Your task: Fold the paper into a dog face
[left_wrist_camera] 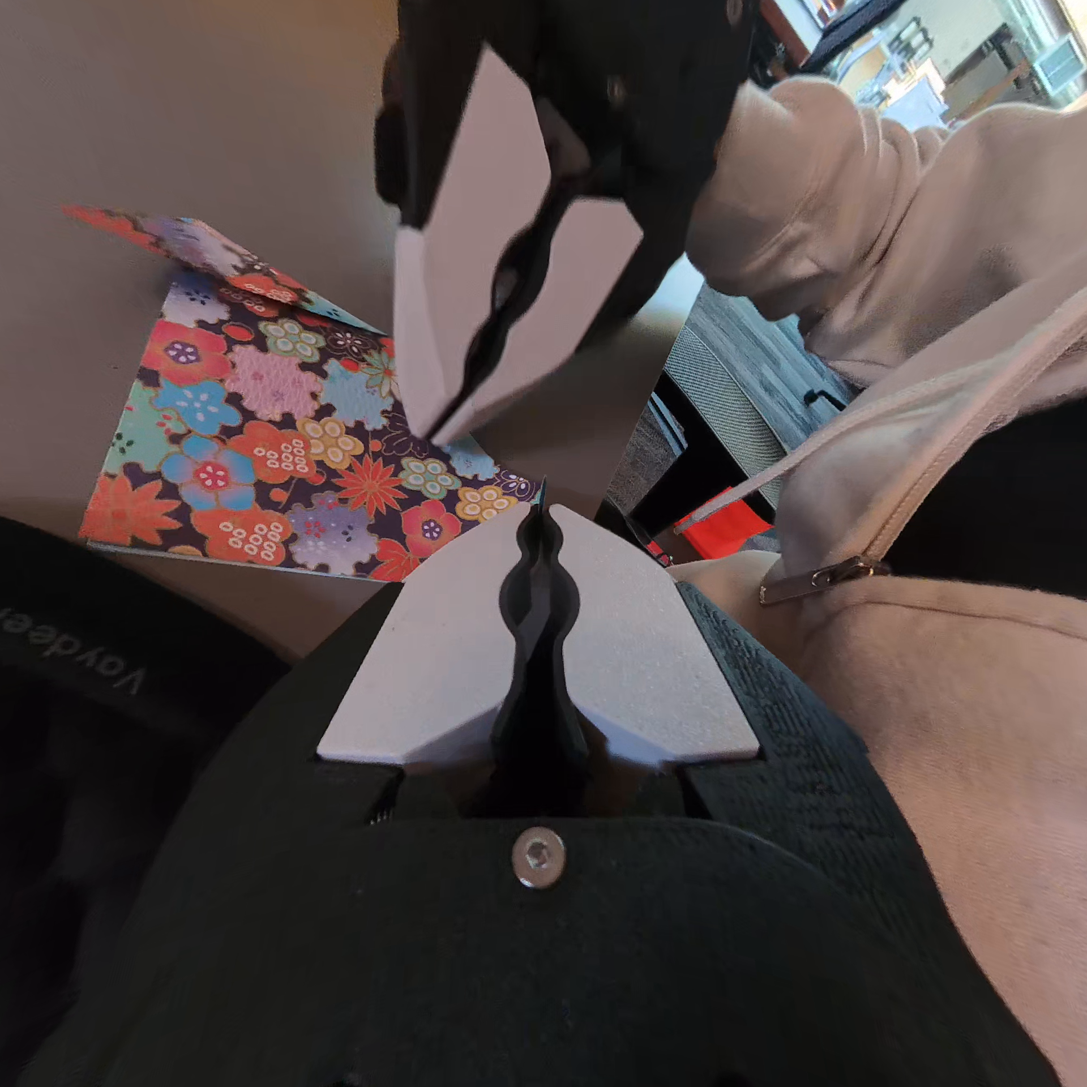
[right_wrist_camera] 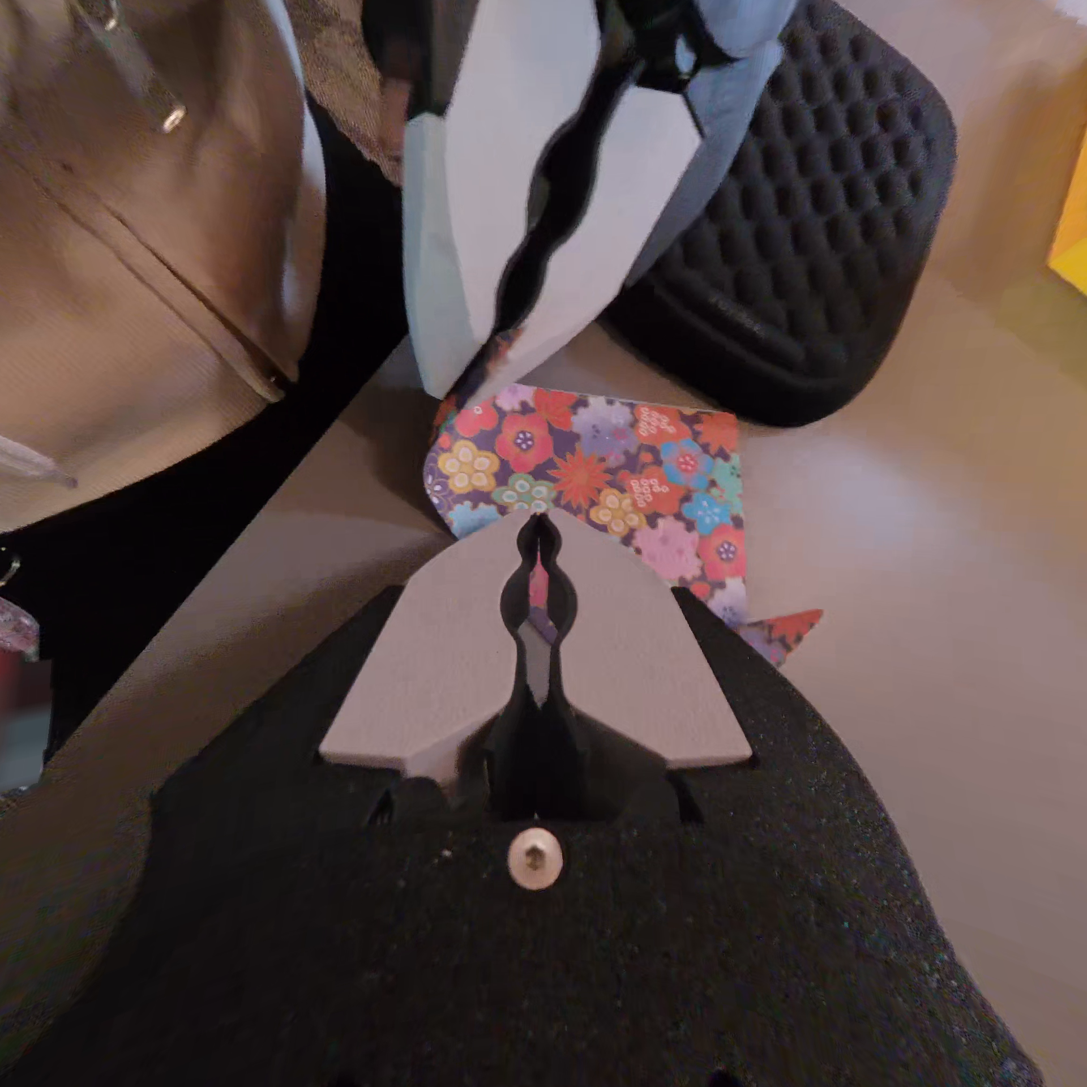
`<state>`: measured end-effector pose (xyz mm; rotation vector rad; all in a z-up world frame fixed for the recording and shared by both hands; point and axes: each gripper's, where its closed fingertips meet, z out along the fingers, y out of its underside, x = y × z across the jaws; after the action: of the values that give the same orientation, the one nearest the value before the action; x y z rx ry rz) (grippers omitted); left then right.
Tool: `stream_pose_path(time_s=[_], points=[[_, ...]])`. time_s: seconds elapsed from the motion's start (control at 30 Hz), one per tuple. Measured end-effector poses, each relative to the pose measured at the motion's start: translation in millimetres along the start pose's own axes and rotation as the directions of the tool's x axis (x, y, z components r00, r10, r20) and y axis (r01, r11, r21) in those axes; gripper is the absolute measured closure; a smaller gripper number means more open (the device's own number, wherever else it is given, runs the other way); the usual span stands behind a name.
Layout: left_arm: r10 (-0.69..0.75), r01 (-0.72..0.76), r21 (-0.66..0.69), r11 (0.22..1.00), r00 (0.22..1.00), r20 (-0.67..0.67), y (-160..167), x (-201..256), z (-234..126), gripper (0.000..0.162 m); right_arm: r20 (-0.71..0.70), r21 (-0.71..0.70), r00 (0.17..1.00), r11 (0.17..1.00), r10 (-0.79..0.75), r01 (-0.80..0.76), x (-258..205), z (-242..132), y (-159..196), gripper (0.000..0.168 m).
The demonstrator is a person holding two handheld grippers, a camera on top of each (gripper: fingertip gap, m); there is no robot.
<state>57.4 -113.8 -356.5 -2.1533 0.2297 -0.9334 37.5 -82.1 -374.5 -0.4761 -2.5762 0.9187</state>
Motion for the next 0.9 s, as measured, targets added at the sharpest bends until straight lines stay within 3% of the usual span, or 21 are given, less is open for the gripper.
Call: stream_pose_path(time_s=[0.13, 0.23, 0.5, 0.9], points=[[-0.063, 0.056, 0.083, 0.995, 0.994, 0.086, -9, -16, -12, 0.162, -0.056, 0.013, 0.994, 0.996, -0.093, 0.094, 0, 6, -2, 0.168], [-0.135, 0.114, 0.135, 0.984, 0.979, 0.156, -15, -31, -20, 0.162, -0.074, 0.048, 0.995, 0.997, -0.064, 0.068, 2, 7, -2, 0.168], [-0.068, 0.085, -0.028, 0.996, 0.919, 0.389, -4, -50, -17, 0.162, -0.059, 0.1, 0.998, 0.995, 0.012, -0.006, 6, 14, -4, 0.168], [-0.074, 0.118, -0.058, 0.991, 0.865, 0.497, -6, -64, -17, 0.161, -0.015, 0.124, 1.0, 0.992, 0.007, -0.006, 0, 12, -4, 0.168]])
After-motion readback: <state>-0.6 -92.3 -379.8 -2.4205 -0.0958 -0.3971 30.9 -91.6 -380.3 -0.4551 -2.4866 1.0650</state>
